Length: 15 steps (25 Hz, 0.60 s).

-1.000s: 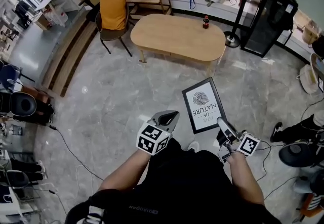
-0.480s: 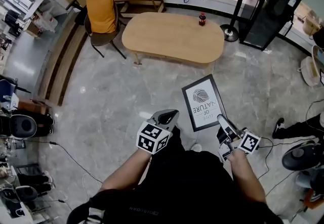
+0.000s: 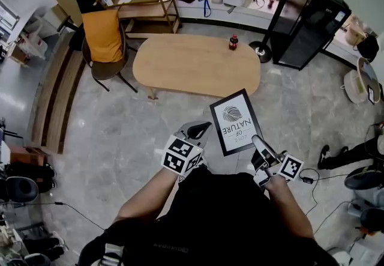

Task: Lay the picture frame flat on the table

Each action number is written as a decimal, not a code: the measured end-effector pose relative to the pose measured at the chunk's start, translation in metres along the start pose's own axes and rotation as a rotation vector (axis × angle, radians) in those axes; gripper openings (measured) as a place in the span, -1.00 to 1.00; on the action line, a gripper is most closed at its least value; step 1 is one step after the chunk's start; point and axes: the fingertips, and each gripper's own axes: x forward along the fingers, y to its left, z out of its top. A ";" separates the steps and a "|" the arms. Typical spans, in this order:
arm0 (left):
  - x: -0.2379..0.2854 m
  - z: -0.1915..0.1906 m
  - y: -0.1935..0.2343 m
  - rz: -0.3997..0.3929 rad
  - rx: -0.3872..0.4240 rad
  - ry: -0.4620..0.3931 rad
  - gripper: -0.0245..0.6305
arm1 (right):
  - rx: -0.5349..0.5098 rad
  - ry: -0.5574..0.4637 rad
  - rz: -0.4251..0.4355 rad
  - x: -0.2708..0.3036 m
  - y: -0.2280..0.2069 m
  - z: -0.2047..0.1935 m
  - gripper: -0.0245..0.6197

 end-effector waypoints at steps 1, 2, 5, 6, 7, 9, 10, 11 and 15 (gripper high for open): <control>0.002 0.001 0.013 0.000 0.009 0.004 -0.91 | -0.003 -0.003 -0.004 0.012 -0.003 0.003 -0.76; 0.004 0.000 0.026 0.005 0.010 0.013 -0.91 | -0.007 -0.006 -0.009 0.024 -0.007 0.007 -0.76; 0.009 -0.007 0.058 0.024 -0.034 0.045 -0.91 | 0.017 -0.019 -0.028 0.052 -0.019 0.020 -0.76; 0.010 -0.008 0.065 0.025 -0.049 0.053 -0.91 | 0.030 -0.025 -0.033 0.059 -0.023 0.024 -0.76; 0.011 -0.010 0.070 0.023 -0.056 0.059 -0.91 | 0.040 -0.030 -0.038 0.065 -0.028 0.029 -0.76; 0.018 -0.013 0.081 0.018 -0.056 0.068 -0.91 | 0.047 -0.038 -0.050 0.078 -0.041 0.040 -0.76; 0.023 -0.014 0.089 0.022 -0.057 0.072 -0.91 | 0.051 -0.041 -0.061 0.085 -0.051 0.046 -0.76; 0.028 -0.013 0.097 0.031 -0.064 0.075 -0.91 | 0.061 -0.046 -0.077 0.091 -0.063 0.052 -0.76; 0.052 0.010 0.130 0.058 -0.109 0.061 -0.91 | 0.107 -0.057 -0.194 0.110 -0.120 0.084 -0.76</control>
